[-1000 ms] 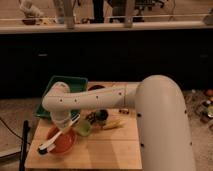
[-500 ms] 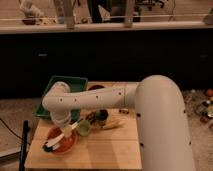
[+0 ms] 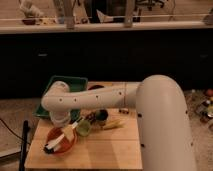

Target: Place brush in red bowl

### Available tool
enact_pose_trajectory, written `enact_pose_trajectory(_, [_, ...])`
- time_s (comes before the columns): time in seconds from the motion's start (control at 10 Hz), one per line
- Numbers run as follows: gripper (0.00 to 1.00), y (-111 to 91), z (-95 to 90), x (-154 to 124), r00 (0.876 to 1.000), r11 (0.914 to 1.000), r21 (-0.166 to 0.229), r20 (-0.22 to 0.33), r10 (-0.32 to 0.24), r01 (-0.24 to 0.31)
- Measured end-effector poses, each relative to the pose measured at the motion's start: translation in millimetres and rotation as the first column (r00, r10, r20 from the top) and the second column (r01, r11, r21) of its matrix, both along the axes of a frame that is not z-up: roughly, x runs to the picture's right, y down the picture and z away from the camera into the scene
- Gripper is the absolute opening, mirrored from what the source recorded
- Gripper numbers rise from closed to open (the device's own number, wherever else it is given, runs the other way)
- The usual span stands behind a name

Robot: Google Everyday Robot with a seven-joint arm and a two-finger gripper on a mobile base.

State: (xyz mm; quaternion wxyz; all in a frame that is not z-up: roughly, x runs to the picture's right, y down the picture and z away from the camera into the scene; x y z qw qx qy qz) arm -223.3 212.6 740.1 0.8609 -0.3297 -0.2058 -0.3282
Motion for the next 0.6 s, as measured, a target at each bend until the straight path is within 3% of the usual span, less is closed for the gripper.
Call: enact_pose_trajectory(0.6, [0.8, -11.1, -7.3, 6.5, 1.0, 0.9991, 0.039, 0.026, 0.013, -0.014])
